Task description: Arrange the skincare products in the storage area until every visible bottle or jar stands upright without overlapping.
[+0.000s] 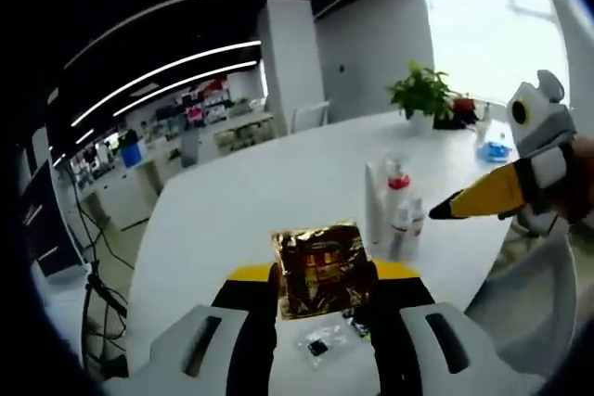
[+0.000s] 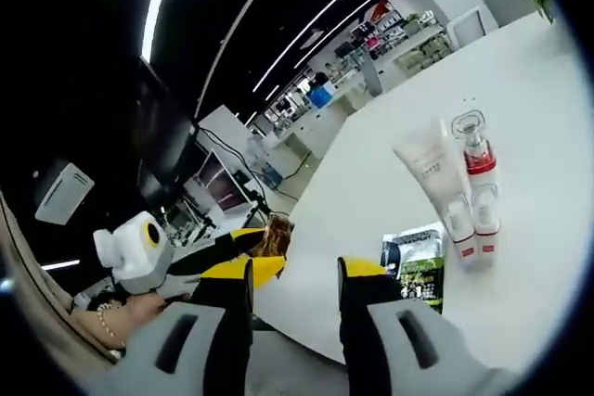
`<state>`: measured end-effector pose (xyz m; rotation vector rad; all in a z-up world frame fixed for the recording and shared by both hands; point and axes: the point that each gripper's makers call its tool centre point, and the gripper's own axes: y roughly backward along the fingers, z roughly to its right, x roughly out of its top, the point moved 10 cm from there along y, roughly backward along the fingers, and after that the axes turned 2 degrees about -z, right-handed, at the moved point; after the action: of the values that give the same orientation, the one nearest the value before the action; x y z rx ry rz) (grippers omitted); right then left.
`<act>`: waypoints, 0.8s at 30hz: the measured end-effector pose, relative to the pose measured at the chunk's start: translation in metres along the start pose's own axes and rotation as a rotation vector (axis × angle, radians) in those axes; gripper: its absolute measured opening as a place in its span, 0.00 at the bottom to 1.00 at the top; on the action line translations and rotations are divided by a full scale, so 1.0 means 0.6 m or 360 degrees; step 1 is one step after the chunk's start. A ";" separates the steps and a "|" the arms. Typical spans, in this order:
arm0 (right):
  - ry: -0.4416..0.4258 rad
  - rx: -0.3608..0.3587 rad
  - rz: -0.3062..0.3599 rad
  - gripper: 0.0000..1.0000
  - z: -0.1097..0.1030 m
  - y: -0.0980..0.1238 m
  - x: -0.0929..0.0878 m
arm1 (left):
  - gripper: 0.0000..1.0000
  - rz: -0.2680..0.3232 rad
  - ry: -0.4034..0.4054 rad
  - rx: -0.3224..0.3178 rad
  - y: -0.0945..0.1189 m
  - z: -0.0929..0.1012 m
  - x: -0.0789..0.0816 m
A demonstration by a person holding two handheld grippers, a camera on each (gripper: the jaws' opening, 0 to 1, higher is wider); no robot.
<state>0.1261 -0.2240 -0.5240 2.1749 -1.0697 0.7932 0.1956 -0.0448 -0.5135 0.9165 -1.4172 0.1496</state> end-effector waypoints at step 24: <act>-0.0220 0.0113 0.0018 0.08 -0.004 -0.030 -0.004 | 0.36 0.0054 -0.0080 -0.0129 0.028 0.044 0.015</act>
<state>0.1393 -0.2118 -0.5286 2.3135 -1.1381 0.7037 0.1667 -0.0539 -0.5010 0.8348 -1.4752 0.0947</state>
